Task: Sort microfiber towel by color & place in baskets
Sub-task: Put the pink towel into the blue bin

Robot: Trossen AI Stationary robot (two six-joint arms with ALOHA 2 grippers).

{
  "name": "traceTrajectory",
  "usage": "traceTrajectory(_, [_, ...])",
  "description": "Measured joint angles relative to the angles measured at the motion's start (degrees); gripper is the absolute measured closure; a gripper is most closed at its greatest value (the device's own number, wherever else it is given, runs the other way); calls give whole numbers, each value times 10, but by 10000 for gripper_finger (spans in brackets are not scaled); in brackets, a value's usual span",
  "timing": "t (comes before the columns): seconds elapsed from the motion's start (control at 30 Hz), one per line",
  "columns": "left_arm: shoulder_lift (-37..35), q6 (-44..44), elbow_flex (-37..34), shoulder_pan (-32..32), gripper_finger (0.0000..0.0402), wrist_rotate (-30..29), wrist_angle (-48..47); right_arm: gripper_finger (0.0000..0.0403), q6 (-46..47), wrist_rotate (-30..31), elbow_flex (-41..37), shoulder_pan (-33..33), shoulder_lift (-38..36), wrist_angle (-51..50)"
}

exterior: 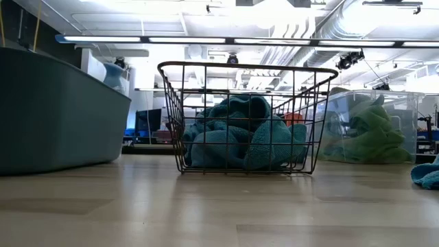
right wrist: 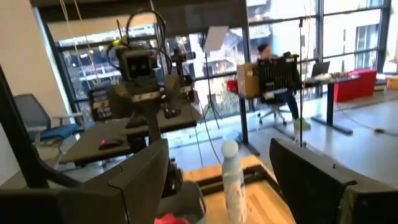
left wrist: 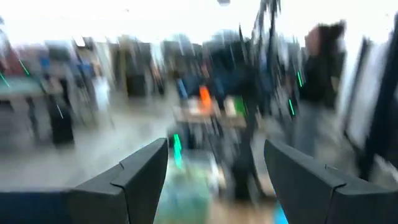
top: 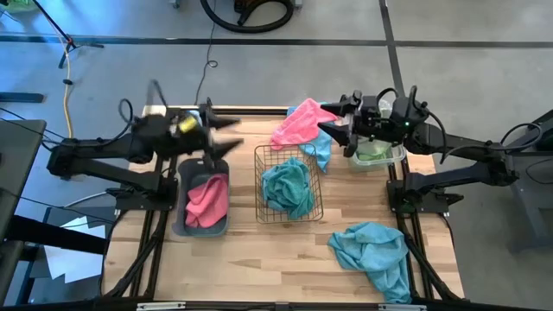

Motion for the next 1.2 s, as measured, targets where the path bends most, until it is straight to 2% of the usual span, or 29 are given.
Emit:
traceTrajectory(0.07, [3, 6, 0, 21, 149, 2, 67, 126, 0, 0, 0, 0, 0, 14])
traceTrajectory(0.17, [9, -13, 1, 49, 149, 17, 112, 126, 0, 0, 1, 0, 3, 35])
traceTrajectory(0.27, [25, -64, 1, 66, 149, 55, 108, 126, 18, -5, 1, 0, 8, 37])
traceTrajectory(0.33, [40, -91, 0, 72, 149, 105, 106, 126, 37, -17, 1, 0, 12, 30])
traceTrajectory(0.47, [68, -101, 0, 71, 149, 153, 128, 126, 45, -45, 1, 0, 20, 28])
traceTrajectory(0.9, [74, -87, 0, 70, 149, 152, 129, 126, 45, -49, 1, 0, 22, 30])
traceTrajectory(1.0, [79, -107, 1, 70, 149, 114, 129, 126, 45, -50, 1, 0, 22, 30])
traceTrajectory(1.1, [110, -140, 42, 76, 149, 95, 51, 126, 45, -50, 0, 0, 22, 30])
traceTrajectory(1.2, [159, -90, 120, 82, 149, 78, -65, 126, 45, -50, 0, 0, 22, 30])
